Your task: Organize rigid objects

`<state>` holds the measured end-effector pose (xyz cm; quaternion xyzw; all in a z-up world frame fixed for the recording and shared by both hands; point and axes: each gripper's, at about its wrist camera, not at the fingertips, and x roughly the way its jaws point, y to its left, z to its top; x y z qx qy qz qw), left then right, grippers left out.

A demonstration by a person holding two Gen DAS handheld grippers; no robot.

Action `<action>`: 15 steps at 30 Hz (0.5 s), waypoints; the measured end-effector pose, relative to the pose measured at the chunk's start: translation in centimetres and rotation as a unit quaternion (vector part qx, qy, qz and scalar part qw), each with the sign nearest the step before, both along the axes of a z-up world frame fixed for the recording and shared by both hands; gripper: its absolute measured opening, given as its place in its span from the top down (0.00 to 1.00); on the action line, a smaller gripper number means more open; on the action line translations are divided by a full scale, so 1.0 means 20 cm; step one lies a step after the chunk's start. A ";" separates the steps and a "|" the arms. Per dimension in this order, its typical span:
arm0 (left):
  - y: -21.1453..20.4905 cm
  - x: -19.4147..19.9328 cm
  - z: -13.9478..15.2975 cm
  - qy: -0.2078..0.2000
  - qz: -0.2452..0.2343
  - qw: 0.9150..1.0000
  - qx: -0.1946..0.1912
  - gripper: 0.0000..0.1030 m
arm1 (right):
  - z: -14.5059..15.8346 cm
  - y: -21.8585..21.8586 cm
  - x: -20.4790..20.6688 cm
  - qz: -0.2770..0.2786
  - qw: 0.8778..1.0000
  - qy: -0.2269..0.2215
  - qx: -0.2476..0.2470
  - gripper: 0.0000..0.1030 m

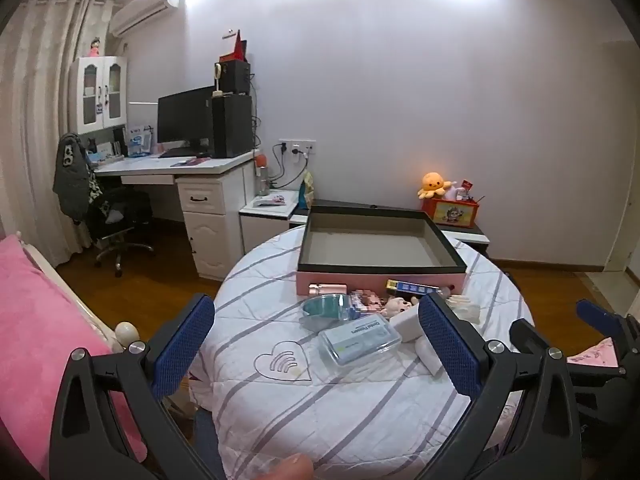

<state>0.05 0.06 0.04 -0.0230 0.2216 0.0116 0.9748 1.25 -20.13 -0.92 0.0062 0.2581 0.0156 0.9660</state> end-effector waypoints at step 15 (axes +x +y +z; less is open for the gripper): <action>0.00 -0.03 0.05 -0.025 0.022 0.999 0.018 0.00 | 0.08 0.03 0.02 0.003 1.000 -0.024 -0.004 0.00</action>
